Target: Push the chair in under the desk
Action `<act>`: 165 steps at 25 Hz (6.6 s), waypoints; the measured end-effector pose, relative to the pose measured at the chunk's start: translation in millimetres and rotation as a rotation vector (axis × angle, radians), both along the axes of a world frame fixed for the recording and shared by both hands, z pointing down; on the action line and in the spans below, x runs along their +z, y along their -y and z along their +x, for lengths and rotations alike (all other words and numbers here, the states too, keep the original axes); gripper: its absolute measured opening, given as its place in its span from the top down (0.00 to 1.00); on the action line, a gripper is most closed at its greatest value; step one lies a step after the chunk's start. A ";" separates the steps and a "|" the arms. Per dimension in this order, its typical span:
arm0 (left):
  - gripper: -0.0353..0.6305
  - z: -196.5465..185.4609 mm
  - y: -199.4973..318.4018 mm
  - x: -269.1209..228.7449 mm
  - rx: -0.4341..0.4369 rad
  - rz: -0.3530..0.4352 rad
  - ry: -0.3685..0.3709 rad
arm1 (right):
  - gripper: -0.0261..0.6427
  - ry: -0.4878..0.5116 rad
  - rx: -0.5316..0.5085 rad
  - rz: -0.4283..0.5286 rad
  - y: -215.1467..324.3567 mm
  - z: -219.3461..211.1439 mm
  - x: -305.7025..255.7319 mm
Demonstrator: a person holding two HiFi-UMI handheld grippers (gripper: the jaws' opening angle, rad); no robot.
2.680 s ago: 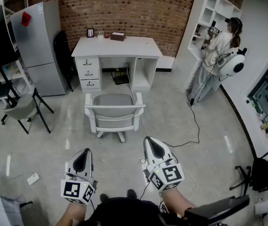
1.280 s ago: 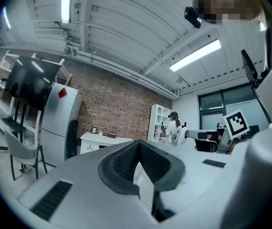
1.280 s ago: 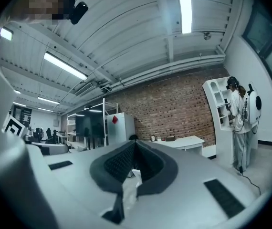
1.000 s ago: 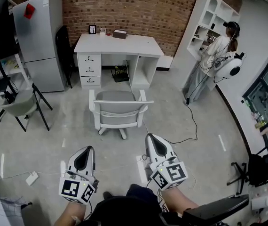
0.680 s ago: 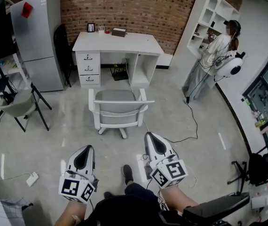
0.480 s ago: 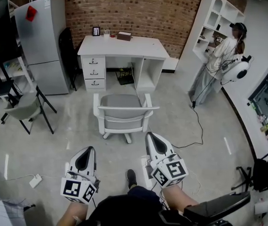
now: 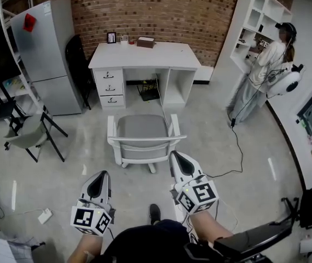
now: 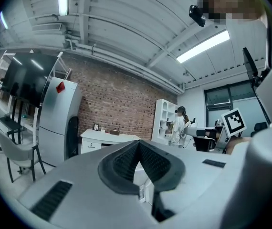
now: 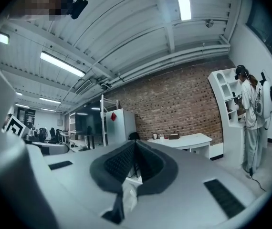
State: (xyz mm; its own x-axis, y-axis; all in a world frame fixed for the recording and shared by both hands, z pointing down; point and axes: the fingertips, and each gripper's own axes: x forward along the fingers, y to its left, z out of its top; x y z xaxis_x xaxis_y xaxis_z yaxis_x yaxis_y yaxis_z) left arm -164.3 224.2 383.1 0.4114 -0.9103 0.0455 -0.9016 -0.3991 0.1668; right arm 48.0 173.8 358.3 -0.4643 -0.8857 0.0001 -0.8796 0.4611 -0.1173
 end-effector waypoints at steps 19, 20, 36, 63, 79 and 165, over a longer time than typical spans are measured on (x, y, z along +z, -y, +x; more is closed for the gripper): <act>0.94 66.4 106.4 11.9 -0.017 -0.037 0.119 | 0.95 -0.052 -0.112 -0.055 98.1 58.6 33.1; 0.94 70.7 110.6 12.8 -0.009 -0.034 0.135 | 0.95 -0.061 -0.120 -0.055 102.2 60.9 35.1; 0.79 68.8 184.5 82.8 0.076 -0.120 0.327 | 0.77 -0.280 -0.284 -0.178 158.8 17.5 116.1; 0.60 79.5 241.0 250.9 0.512 -0.176 1.198 | 0.58 -1.006 -0.532 -0.334 191.1 -27.5 282.4; 0.76 88.3 242.7 279.6 0.663 -0.221 1.330 | 0.74 -1.162 -0.613 -0.333 196.3 -27.8 311.2; 0.89 134.7 568.5 333.0 0.819 -0.457 1.502 | 0.94 -1.466 -0.729 -0.395 527.0 30.9 365.2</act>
State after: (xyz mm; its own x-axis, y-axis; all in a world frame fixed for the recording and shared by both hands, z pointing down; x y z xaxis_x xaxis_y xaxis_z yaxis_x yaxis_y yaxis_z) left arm -29.6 -344.2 716.1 0.0805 -0.3192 0.9443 0.0208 -0.9466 -0.3218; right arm 78.9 -353.2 723.4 -0.1550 -0.3414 0.9271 0.0248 0.9368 0.3491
